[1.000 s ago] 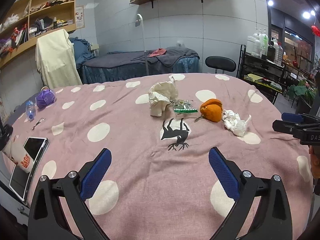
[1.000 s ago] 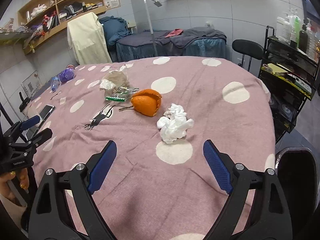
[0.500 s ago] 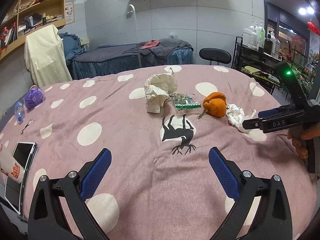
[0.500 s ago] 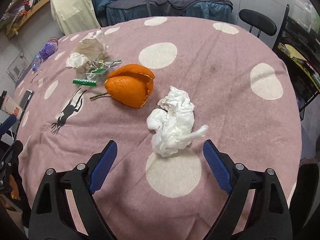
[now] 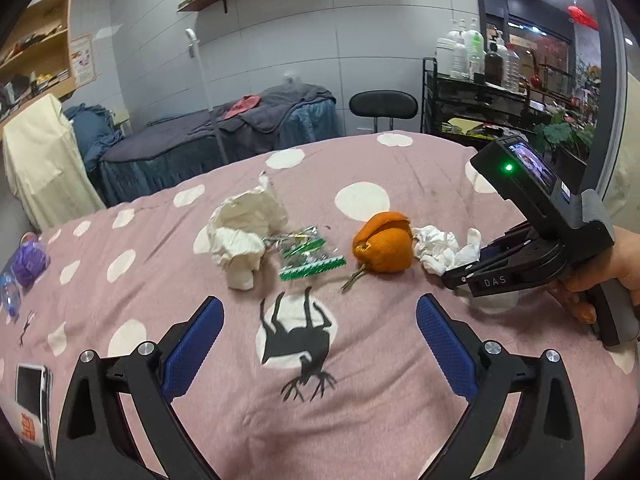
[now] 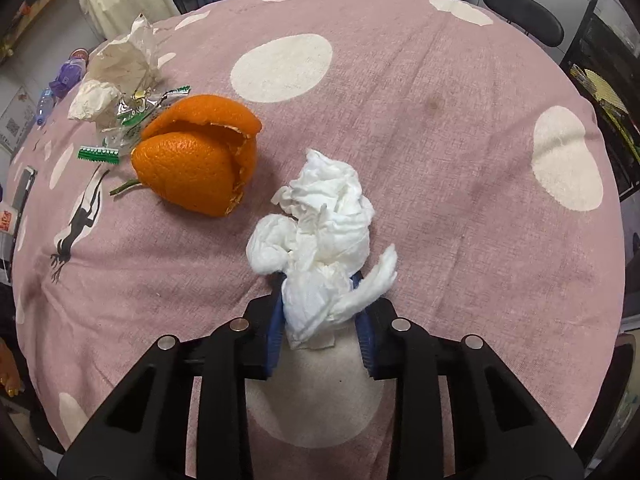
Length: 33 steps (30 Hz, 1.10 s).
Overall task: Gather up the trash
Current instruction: 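Grasp the white crumpled tissue with the right tool while the left tool grasps the orange peel, then carry the tissue over the bin and open the right tool while the left tool carries the peel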
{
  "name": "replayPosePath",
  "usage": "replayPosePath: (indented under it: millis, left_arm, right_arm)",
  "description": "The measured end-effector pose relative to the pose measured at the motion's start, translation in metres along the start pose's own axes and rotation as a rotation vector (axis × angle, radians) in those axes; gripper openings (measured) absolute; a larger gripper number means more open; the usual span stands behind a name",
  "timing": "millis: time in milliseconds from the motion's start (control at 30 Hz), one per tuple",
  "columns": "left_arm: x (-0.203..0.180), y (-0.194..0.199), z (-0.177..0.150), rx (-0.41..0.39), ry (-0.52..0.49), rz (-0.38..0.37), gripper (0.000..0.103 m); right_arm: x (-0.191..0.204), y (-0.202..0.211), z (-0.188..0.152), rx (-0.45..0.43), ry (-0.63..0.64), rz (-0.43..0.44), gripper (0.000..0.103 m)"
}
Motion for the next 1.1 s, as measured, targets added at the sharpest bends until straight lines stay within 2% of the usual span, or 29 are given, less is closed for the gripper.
replayPosePath:
  millis: [200,267,367,567,667,867,1100]
  left_arm:
    - [-0.034,-0.032,0.024,0.038,-0.189,-0.014,0.092]
    - [-0.044,-0.046,0.031,0.057,-0.249,-0.014,0.087]
    - [-0.05,-0.07,0.04,0.113,-0.288,-0.015,0.078]
    - [-0.059,-0.102,0.041,0.198,-0.382,-0.009,0.068]
    - [-0.06,-0.11,0.035,0.235,-0.39,-0.019,0.055]
    - [-0.065,-0.103,0.032,0.222,-0.343,-0.022,0.041]
    - [-0.079,-0.075,0.032,0.165,-0.272,-0.058,0.036]
  right_arm:
    - [-0.011,0.031,-0.009,-0.089,-0.031,0.038,0.031]
    - [-0.015,0.042,-0.013,-0.108,-0.036,0.056,0.031]
    - [-0.021,0.056,-0.022,-0.129,-0.048,0.077,0.031]
    - [-0.029,0.073,-0.047,-0.154,-0.065,0.116,0.031]
    - [-0.029,0.077,-0.055,-0.168,-0.067,0.129,0.031]
    - [-0.036,0.092,-0.069,-0.217,-0.077,0.118,0.031]
    - [-0.047,0.111,-0.087,-0.298,-0.108,0.104,0.031]
Point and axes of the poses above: each gripper's, at about its wrist camera, not at the fingertips, and y roughly against the way its jaws point, x to its left, z to its top, the point moved 5 cm from there along -y, roughly the way its jaws point, and after that the axes turned 6 degrees about x, right-handed, at the moved point
